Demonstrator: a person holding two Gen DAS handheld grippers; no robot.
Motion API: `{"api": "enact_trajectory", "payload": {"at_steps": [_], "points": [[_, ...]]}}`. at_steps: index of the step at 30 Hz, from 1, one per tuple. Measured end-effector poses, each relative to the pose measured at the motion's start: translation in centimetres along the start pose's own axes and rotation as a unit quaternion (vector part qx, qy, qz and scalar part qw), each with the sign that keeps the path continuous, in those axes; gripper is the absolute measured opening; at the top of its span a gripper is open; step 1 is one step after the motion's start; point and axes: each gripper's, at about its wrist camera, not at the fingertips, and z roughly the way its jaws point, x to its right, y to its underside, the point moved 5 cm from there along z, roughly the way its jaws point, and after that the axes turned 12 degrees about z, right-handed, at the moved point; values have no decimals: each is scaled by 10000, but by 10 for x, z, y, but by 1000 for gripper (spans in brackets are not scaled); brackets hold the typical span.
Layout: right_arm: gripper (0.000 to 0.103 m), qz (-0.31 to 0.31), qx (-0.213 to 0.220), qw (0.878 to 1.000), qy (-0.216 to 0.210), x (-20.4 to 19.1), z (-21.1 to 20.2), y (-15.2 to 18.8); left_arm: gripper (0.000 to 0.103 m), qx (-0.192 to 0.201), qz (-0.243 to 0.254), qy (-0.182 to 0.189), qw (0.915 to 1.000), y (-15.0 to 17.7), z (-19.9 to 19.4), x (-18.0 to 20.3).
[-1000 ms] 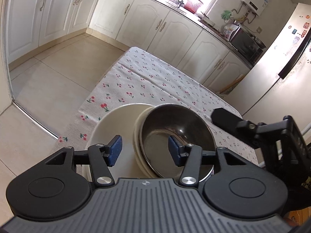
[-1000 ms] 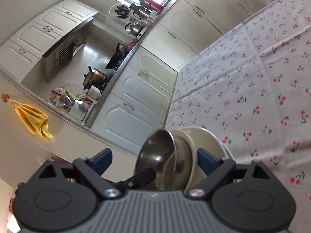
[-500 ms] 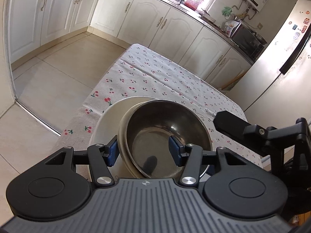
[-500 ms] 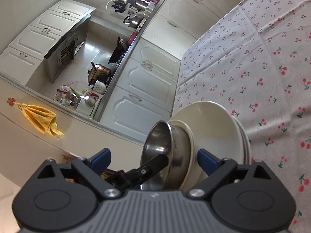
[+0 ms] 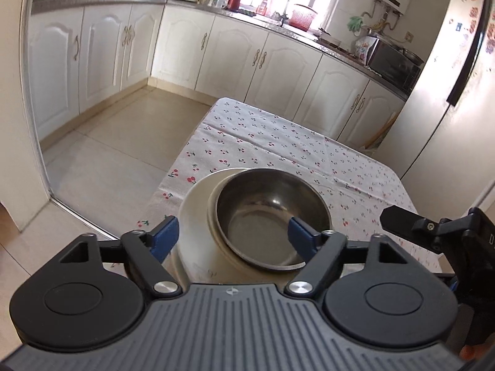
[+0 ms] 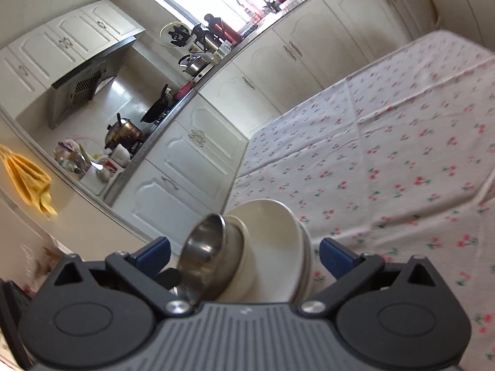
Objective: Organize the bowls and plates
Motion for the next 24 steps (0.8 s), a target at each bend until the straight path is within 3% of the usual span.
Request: {"api": "enact_trajectory", "payload": {"at_steps": [11,24], "points": [[102,-723,226,9950,658,3,-29,35,103,-213,361,-478,9980,29,-24,6],[102,-989,138,9912,874,3,-45,64,103,-296,562,-770,9950,59,-49,8]]}}
